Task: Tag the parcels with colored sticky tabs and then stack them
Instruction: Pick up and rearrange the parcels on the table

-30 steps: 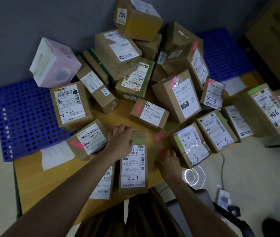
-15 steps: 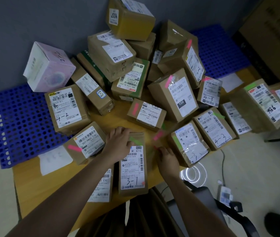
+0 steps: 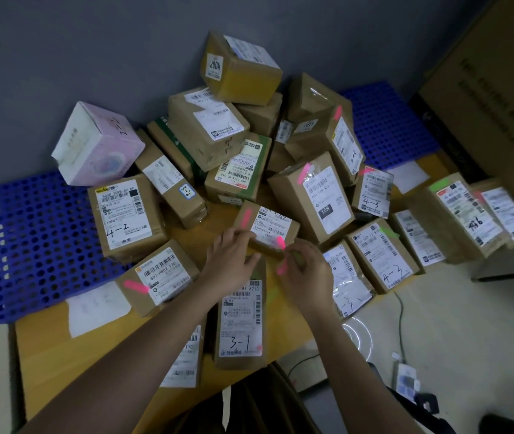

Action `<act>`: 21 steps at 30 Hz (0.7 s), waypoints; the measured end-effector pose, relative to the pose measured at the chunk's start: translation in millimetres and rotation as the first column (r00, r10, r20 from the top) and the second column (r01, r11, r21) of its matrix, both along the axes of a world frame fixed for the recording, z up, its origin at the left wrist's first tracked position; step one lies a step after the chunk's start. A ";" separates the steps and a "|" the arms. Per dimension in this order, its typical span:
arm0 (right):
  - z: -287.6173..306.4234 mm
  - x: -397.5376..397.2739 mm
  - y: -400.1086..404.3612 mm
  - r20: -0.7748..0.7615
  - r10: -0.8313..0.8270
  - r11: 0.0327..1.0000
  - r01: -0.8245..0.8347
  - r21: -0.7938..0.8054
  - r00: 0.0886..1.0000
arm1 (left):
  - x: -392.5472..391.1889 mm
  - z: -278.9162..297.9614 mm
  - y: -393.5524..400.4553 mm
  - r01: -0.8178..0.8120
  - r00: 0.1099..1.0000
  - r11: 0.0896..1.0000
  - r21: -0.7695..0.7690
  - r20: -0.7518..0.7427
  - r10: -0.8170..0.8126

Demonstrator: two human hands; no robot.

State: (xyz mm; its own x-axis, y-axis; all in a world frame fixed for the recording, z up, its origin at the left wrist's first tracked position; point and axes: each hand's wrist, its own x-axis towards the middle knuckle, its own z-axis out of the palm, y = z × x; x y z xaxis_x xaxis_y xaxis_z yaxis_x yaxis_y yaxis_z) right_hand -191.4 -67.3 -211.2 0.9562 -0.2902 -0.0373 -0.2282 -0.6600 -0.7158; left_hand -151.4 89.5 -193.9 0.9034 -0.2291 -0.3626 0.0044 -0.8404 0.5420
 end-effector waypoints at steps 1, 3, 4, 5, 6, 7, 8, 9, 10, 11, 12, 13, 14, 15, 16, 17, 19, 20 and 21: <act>5.3 4.7 4.7 0.019 -0.013 0.999 0.012 0.039 1.000 | 2.0 5.1 -0.1 -0.023 1.000 0.999 -0.031 -0.005 0.023; 16.8 13.4 13.4 0.051 -0.044 0.988 0.036 0.151 0.998 | 6.0 13.9 2.6 -0.088 0.996 0.990 -0.111 -0.009 0.087; 23.8 17.0 17.6 0.049 -0.051 0.972 0.038 0.231 0.998 | 7.7 18.1 5.5 -0.124 0.992 0.977 -0.176 -0.015 0.124; 32.1 22.0 23.3 0.022 -0.042 0.945 0.033 0.326 0.999 | 10.0 23.0 10.3 -0.166 0.986 0.950 -0.266 -0.032 0.163; 38.5 26.3 27.6 -0.014 -0.025 0.899 0.028 0.438 1.000 | 11.5 26.6 14.1 -0.198 0.980 0.906 -0.373 -0.062 0.189; 43.7 31.7 33.2 -0.043 0.005 0.841 0.019 0.540 0.999 | 12.2 31.3 18.4 -0.237 0.971 0.851 -0.468 -0.100 0.215; 48.4 37.8 41.0 -0.055 0.040 0.799 0.001 0.601 0.998 | 12.4 35.8 24.7 -0.290 0.956 0.790 -0.540 -0.137 0.258; 51.2 43.3 49.8 -0.053 0.068 0.776 -0.020 0.630 0.996 | 11.9 39.4 31.2 -0.360 0.931 0.719 -0.595 -0.178 0.318; 52.3 48.5 58.5 -0.049 0.088 0.761 -0.036 0.647 0.995 | 11.6 42.9 37.4 -0.441 0.892 0.631 -0.639 -0.233 0.387; 54.2 52.8 67.4 -0.044 0.113 0.750 -0.056 0.659 0.993 | 11.8 45.8 43.5 -0.523 0.840 0.530 -0.667 -0.298 0.453; 56.2 56.1 75.6 -0.029 0.152 0.746 -0.096 0.660 0.988 | 12.3 48.3 49.9 -0.593 0.782 0.431 -0.680 -0.359 0.509; 56.9 58.8 82.1 0.018 0.211 0.754 -0.174 0.634 0.977 | 13.8 49.8 57.0 -0.645 0.727 0.354 -0.677 -0.403 0.555; 57.3 61.0 87.3 0.092 0.297 0.774 -0.296 0.560 0.951 | 15.2 52.0 64.7 -0.683 0.682 0.303 -0.665 -0.430 0.591; 57.6 63.1 91.6 0.180 0.401 0.790 -0.439 0.429 0.898 | 16.7 53.5 72.8 -0.708 0.645 0.268 -0.653 -0.445 0.621; 56.1 65.2 95.0 0.279 0.505 0.787 -0.569 0.240 0.817 | 17.8 54.5 80.5 -0.725 0.616 0.238 -0.646 -0.455 0.642; 52.6 67.6 99.5 0.358 0.600 0.756 -0.654 0.039 0.715 | 18.3 55.7 88.2 -0.737 0.594 0.217 -0.640 -0.461 0.659; 45.6 71.6 109.8 0.412 0.712 0.685 -0.693 -0.226 0.569 | 17.3 56.9 101.1 -0.758 0.567 0.197 -0.622 -0.479 0.670; 43.8 72.6 115.3 0.419 0.732 0.669 -0.683 -0.292 0.538 | 16.6 57.2 106.4 -0.766 0.557 0.186 -0.616 -0.491 0.669; 43.3 73.3 120.7 0.424 0.743 0.660 -0.671 -0.337 0.518 | 16.0 56.3 111.3 -0.772 0.548 0.173 -0.612 -0.502 0.670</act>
